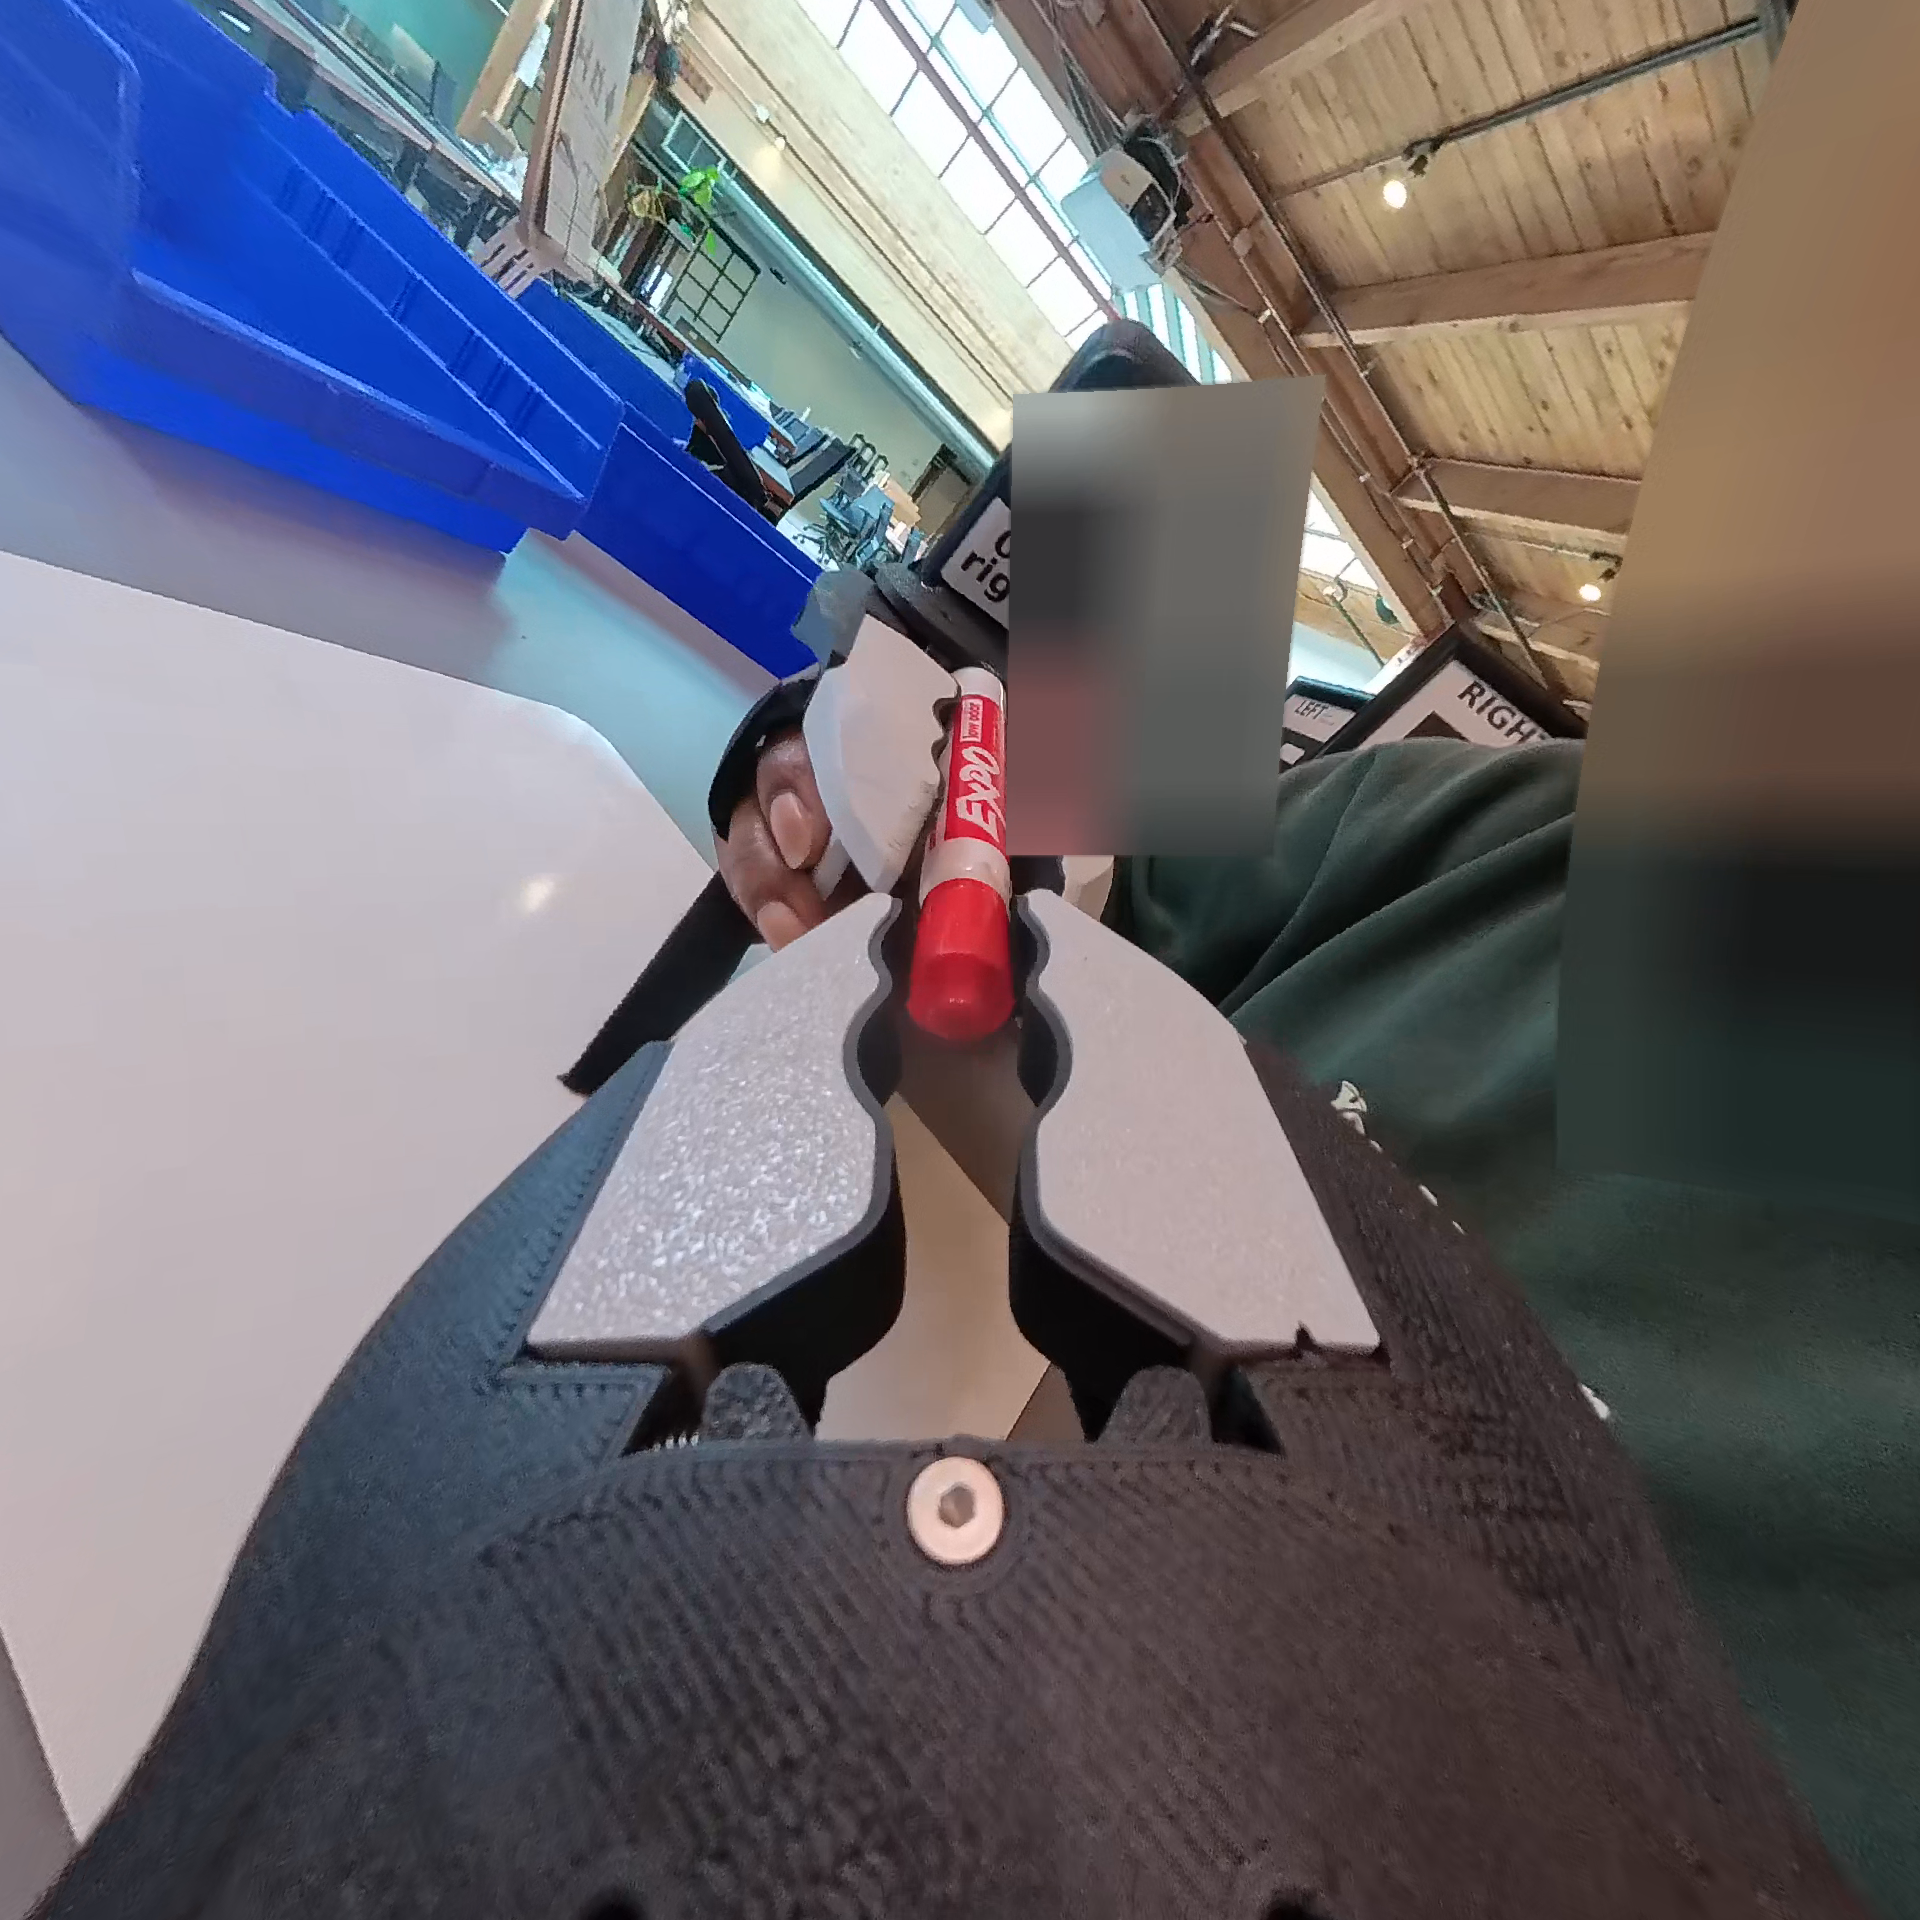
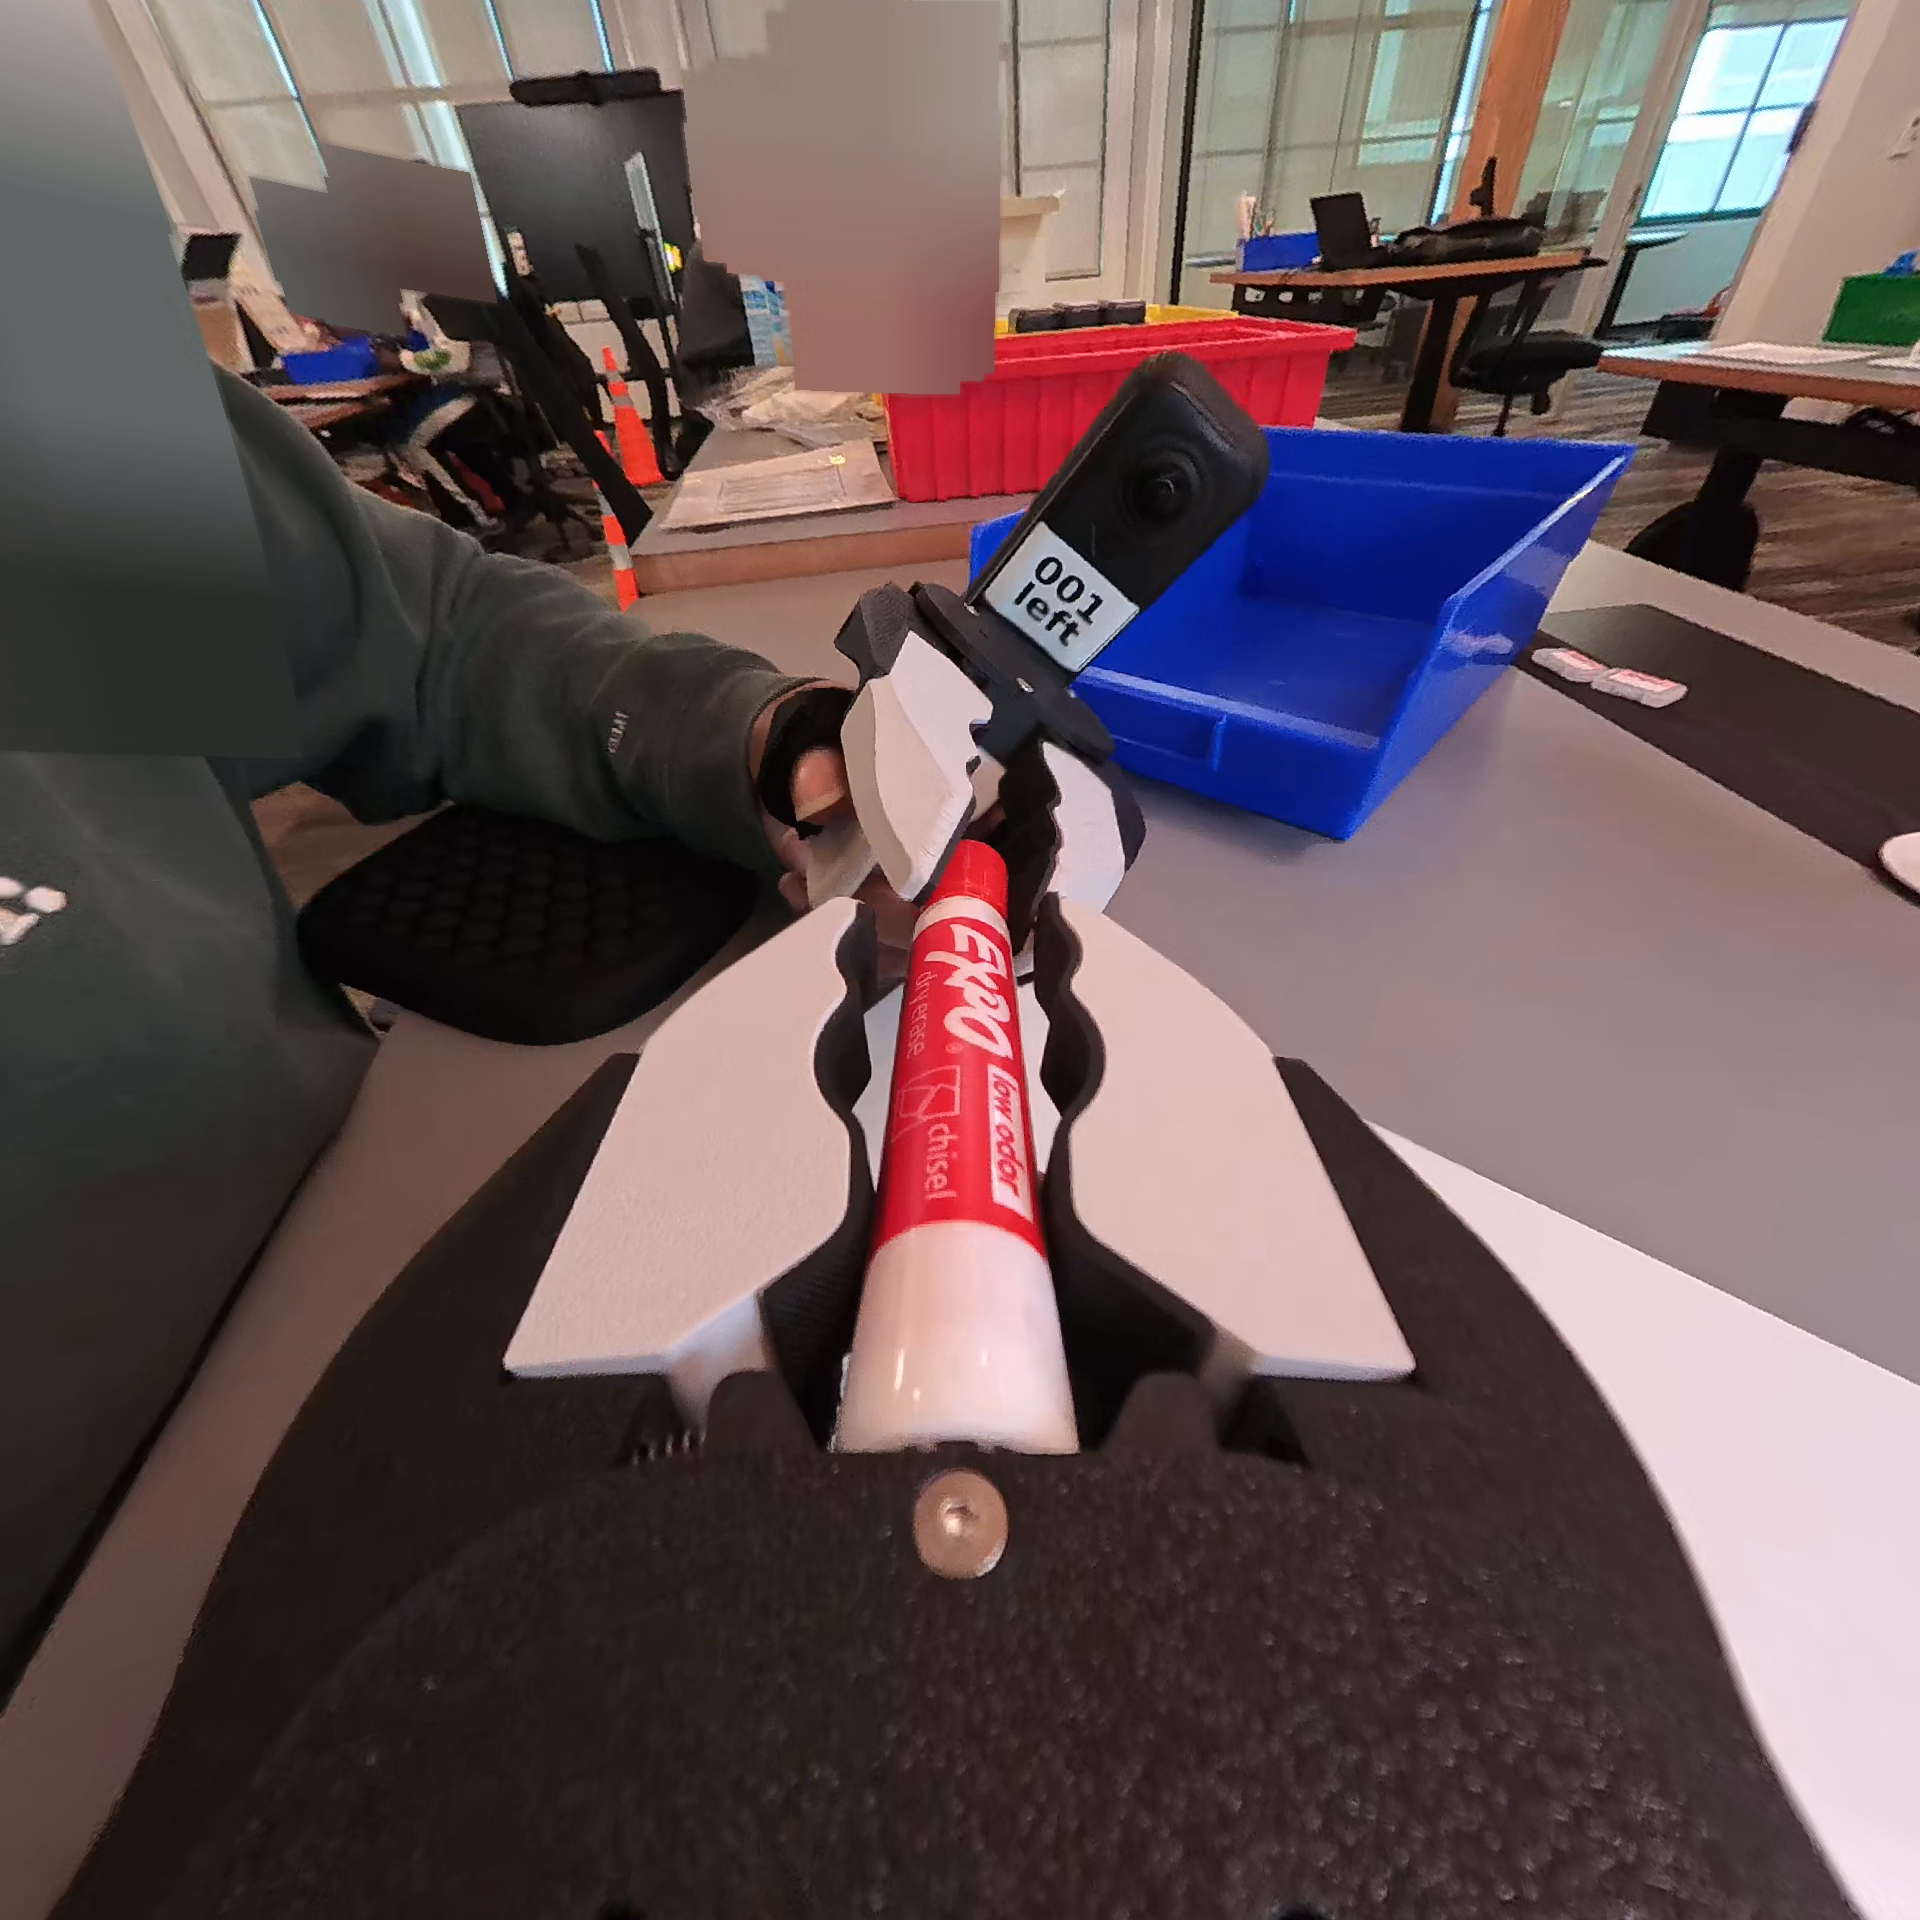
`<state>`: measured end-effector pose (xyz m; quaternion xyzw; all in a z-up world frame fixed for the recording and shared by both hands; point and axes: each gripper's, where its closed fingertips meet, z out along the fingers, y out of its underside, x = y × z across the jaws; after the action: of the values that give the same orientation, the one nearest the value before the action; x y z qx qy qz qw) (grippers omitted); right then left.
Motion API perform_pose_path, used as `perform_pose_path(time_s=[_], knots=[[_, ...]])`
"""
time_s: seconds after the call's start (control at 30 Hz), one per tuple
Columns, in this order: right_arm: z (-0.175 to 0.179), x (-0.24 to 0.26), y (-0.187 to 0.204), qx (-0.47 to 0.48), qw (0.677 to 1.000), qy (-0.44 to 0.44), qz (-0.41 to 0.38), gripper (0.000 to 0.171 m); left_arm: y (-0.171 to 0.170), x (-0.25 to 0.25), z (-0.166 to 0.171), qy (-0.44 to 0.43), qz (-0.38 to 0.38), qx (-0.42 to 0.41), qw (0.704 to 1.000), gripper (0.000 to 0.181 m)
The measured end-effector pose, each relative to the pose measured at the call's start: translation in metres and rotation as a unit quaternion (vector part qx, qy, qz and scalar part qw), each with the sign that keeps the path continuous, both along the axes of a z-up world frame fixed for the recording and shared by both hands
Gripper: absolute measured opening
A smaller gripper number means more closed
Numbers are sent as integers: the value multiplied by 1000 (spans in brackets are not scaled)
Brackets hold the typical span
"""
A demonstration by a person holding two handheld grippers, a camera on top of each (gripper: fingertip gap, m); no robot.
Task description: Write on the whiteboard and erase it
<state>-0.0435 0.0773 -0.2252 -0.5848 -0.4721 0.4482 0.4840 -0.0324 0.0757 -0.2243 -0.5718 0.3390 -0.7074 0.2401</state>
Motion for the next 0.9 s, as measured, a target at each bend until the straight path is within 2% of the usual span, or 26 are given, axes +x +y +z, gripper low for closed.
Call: perform_pose_path(time_s=[0.13, 0.33, 0.4, 0.43, 0.47, 0.53, 0.67, 0.9], knots=[[5, 0, -6, 5, 1000, -5, 23, 30, -7, -2, 6, 15, -4, 33, 999, 18], [8, 4, -8, -8, 999, -1, 49, 30, -4, -8, 7, 19, 0, 41, 999, 19], [40, 41, 12, -33, 996, 77, 24, 30, 45, -61, 7, -4, 105, -6, 994, 17], [49, 59, 23, -14, 996, 83, -5, 29, 43, -71, 3, 7, 123, 14, 992, 18], [43, 60, 25, 9, 998, 58, -19, 31, 26, -65, 3, 19, 112, 59, 992, 18], [23, 37, 17, -5, 1000, 22, 15, 32, 13, -53, 4, 59, 106, 140, 983, 19], [11, 29, 27, -29, 999, -3, 33, 32, 33, -71, -1, 70, 152, 143, 975, 19], [-4, 31, 27, -44, 998, -28, 17, 33, 42, -73, -9, 74, 197, 199, 957, 19]])
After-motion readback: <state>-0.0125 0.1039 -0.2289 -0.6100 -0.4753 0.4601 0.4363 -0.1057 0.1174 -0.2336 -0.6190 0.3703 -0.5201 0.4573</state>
